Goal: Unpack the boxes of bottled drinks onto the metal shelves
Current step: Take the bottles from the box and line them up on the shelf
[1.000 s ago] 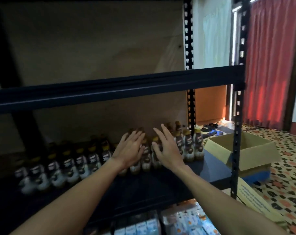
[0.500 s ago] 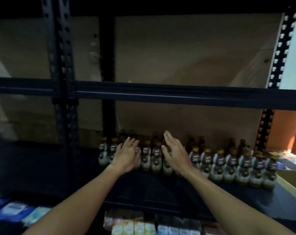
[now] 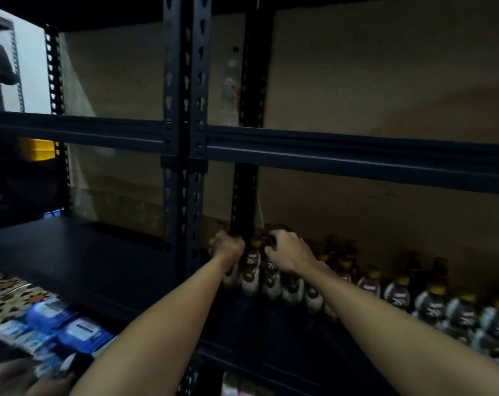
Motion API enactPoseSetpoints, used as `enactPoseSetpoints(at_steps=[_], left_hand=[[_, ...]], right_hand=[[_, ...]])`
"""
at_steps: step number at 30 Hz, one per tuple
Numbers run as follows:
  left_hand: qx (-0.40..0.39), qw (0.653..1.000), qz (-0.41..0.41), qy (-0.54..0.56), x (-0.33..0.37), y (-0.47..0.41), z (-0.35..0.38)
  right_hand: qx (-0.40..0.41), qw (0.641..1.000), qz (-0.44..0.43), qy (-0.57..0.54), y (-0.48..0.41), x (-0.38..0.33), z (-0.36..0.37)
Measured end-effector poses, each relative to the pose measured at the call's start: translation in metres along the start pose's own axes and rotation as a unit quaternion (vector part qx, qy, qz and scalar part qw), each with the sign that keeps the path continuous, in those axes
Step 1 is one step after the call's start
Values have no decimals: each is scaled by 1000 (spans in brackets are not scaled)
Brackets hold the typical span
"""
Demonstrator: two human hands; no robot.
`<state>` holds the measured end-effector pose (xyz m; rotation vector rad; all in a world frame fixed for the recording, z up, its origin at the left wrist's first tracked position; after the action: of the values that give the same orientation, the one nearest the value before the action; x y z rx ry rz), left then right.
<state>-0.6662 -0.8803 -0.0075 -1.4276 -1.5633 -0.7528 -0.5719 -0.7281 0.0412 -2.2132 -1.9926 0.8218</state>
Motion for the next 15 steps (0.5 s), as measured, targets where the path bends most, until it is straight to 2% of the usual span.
enactPoseSetpoints(at_steps=[3, 8, 15], left_hand=[[12, 999, -33, 35, -3, -16, 5], [-5, 1000, -8, -30, -9, -36, 15], [-13, 995, 22, -96, -3, -42, 18]], right_hand=[[-51, 998, 21, 17, -22, -12, 21], [-84, 994, 49, 54, -42, -17, 53], [-94, 992, 85, 3, -48, -14, 64]])
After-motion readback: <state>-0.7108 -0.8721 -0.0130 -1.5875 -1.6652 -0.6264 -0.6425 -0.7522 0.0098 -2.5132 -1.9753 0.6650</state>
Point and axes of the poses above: each hand's wrist, its own y-axis away from the middle knuckle, its own z-axis out of the palm, x = y × z, the point moved 7 cm from there along -y, towards the middle knuckle, and after that the axes turned 9 degrees about x, right-handed, at the moved point
